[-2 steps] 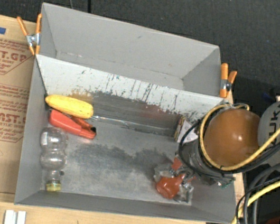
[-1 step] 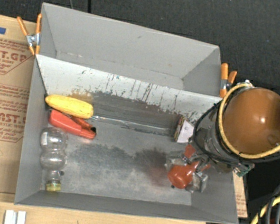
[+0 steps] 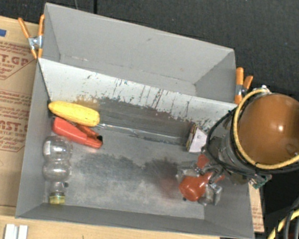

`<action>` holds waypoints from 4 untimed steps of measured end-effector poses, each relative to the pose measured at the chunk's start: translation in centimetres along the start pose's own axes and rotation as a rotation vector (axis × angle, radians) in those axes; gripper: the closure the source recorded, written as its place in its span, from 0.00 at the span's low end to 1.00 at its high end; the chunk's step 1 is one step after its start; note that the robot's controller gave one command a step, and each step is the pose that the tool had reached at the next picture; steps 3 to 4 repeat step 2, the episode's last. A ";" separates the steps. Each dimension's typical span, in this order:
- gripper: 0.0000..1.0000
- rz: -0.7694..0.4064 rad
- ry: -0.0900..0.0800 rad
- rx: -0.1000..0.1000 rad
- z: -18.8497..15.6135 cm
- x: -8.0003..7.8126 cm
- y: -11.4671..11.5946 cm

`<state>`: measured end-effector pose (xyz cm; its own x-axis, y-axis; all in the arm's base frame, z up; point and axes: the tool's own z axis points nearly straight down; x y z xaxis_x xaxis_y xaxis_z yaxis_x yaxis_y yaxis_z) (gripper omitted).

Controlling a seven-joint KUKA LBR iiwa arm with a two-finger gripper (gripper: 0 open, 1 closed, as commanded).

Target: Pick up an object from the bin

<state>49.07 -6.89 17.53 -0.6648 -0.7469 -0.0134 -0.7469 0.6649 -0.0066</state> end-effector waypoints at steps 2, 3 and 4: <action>1.00 0.058 -0.004 0.001 -17.9 -1.8 -0.4; 1.00 0.058 -0.004 0.001 -17.9 -1.8 -0.4; 1.00 0.058 -0.004 0.001 -17.9 -1.8 -0.4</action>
Offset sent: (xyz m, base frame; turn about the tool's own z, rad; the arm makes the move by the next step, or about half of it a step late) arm 0.0114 0.0093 0.1792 0.0565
